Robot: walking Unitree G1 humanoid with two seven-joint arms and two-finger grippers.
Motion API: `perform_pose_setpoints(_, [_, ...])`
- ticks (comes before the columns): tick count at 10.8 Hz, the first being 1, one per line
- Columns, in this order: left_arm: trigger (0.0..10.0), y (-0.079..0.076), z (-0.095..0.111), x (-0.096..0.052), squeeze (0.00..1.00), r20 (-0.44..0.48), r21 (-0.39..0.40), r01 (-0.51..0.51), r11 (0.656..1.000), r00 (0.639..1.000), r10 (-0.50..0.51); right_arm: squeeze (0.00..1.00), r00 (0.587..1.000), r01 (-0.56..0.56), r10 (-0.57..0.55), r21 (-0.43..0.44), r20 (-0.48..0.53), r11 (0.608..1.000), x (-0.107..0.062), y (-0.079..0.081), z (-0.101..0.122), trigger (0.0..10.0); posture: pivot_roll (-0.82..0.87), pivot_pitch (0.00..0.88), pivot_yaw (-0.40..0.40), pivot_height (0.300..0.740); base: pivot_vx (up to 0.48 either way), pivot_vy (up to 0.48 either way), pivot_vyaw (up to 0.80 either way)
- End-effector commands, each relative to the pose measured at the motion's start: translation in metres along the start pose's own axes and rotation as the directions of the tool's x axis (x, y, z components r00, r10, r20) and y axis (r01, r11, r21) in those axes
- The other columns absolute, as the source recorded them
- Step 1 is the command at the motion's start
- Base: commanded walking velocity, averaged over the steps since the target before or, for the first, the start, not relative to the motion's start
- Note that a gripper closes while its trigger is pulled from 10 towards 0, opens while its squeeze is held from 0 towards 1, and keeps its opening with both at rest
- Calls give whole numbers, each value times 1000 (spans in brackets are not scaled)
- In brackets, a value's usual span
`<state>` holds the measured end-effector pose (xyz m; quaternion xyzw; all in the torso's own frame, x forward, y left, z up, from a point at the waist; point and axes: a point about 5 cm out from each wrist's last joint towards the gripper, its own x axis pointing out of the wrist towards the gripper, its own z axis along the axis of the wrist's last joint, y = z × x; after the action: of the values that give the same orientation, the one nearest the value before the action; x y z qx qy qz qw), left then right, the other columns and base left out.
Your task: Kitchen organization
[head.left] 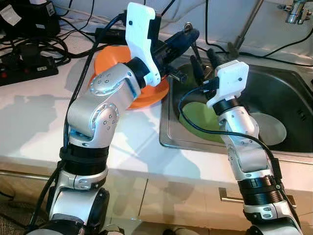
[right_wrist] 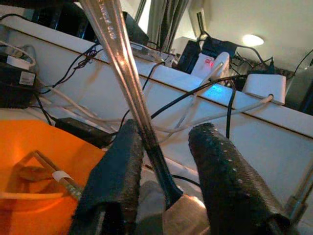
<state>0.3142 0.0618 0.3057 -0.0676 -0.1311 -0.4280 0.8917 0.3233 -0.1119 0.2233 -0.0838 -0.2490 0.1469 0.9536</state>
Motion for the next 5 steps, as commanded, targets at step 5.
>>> perform_pose_setpoints(5, [10000, -5, -2, 0, 0, -6, 7, 15, 1000, 1000, -15, 0, 1000, 15, -15, -16, 1, 1000, -3, -6, 0, 0, -12, 25, -104, 740, 0, 0, 0])
